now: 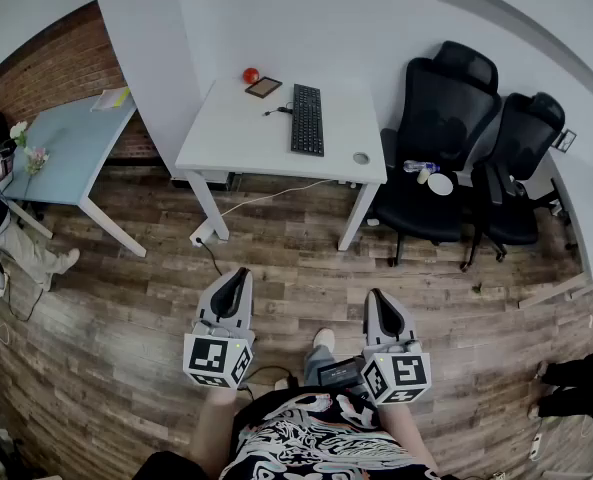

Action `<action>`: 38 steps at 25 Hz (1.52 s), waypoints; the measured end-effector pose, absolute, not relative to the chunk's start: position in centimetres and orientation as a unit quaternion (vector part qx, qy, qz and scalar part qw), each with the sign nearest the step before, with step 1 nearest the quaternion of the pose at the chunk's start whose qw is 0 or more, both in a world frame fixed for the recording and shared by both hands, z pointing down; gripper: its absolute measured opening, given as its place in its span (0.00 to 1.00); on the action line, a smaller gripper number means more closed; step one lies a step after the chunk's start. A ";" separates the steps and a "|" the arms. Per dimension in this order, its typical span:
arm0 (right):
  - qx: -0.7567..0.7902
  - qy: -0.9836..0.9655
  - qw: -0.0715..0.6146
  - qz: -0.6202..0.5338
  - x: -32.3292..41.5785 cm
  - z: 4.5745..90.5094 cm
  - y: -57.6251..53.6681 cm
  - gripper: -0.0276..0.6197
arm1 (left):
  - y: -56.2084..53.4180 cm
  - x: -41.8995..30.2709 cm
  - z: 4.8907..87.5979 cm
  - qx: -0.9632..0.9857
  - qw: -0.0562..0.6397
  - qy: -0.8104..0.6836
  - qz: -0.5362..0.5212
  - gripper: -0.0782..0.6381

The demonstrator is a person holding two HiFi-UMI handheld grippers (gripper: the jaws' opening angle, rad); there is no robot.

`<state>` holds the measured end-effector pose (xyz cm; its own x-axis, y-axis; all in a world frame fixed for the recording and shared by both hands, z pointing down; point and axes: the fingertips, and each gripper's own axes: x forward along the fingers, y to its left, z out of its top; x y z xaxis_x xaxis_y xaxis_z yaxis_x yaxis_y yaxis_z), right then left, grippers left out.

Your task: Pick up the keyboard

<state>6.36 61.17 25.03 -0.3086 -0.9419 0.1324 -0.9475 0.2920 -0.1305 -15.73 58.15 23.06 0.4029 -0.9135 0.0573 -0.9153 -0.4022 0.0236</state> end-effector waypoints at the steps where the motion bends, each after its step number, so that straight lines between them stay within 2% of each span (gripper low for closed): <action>1: 0.588 -0.803 0.015 0.092 6.2 25.0 61.2 0.09 | 58.2 -15.7 23.0 0.837 0.023 -0.546 0.021 0.15; 24: 0.582 -0.809 0.016 0.081 5.4 24.7 59.4 0.09 | 57.8 -18.1 23.2 0.823 0.018 -0.567 0.033 0.15; 30: 0.570 -0.816 0.015 0.091 5.7 25.8 53.6 0.09 | 52.3 -17.4 23.6 0.817 0.031 -0.575 0.022 0.15; 38: 0.554 -0.828 0.012 0.084 7.9 24.6 39.4 0.09 | 38.9 -14.8 22.3 0.811 0.020 -0.584 0.030 0.15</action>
